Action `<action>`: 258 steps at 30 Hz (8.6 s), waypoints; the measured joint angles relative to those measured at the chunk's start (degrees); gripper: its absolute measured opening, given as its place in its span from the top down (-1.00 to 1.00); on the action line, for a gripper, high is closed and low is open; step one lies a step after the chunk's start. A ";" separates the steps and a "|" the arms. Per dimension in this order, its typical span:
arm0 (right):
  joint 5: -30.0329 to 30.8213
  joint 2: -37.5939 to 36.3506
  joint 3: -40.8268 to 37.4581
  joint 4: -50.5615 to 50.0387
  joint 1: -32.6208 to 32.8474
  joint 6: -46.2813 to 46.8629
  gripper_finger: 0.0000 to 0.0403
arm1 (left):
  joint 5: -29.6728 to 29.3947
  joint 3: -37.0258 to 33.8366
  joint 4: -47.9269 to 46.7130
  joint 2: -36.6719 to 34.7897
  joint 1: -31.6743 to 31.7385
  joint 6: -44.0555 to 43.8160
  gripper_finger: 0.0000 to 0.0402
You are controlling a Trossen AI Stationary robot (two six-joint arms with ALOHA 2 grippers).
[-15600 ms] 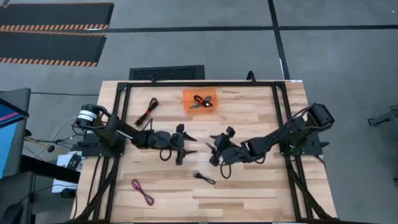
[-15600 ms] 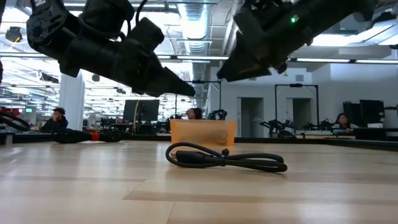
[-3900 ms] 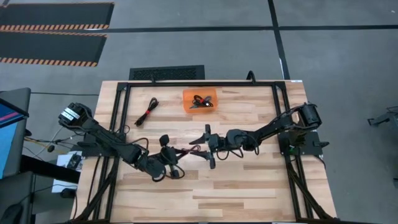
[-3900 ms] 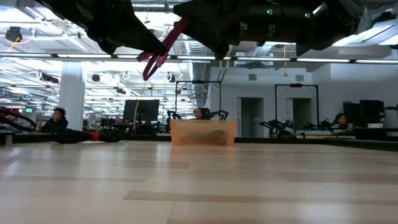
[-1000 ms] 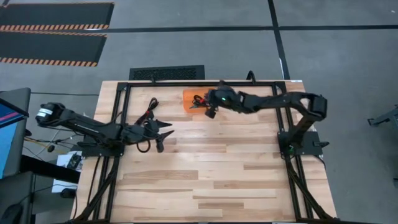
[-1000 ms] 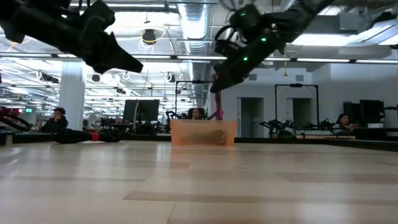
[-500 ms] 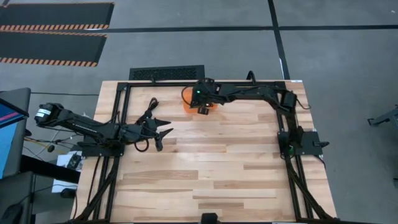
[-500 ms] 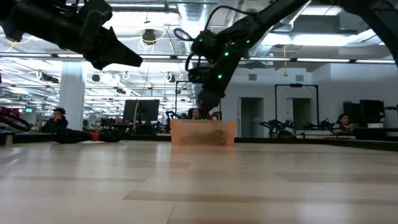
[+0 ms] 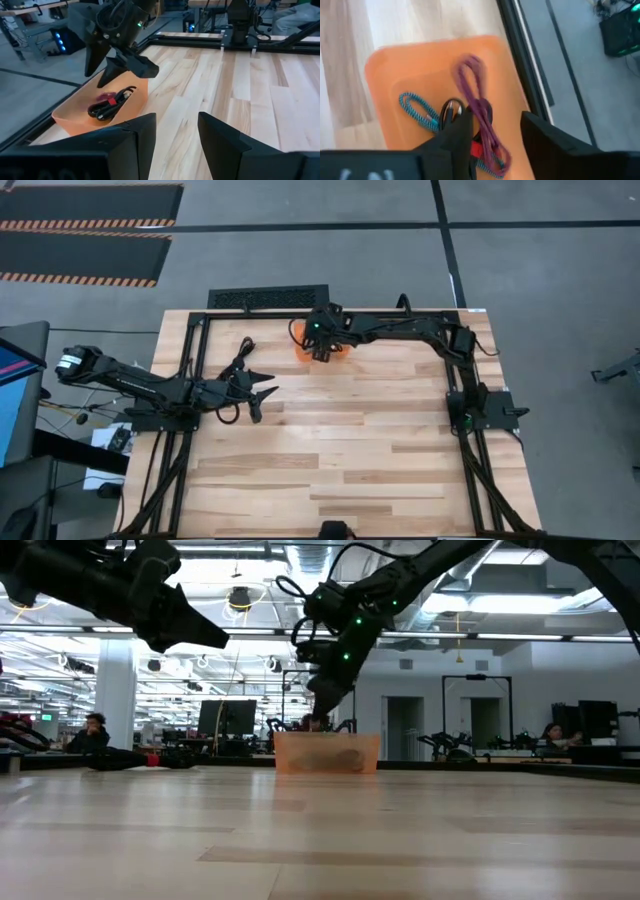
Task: Pick and place USB-C Cables
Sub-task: Put the black charger cable into the orange bin
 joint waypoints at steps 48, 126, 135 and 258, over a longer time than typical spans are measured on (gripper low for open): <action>-5.58 1.75 -12.61 39.32 22.30 29.54 -0.09 | -13.68 0.02 -36.06 -24.37 -3.61 -23.30 0.32; -1.04 -13.99 -26.43 38.54 22.20 26.62 -0.09 | -21.55 0.31 -49.83 -20.41 -3.64 -44.06 0.32; 1.57 -16.98 -33.79 40.95 27.34 27.32 -0.09 | -19.34 1.15 -46.24 -3.52 6.47 -46.10 0.32; 1.91 -12.37 -25.20 53.10 22.06 9.53 0.82 | -12.71 1.18 -15.53 -2.97 -3.20 -3.67 0.60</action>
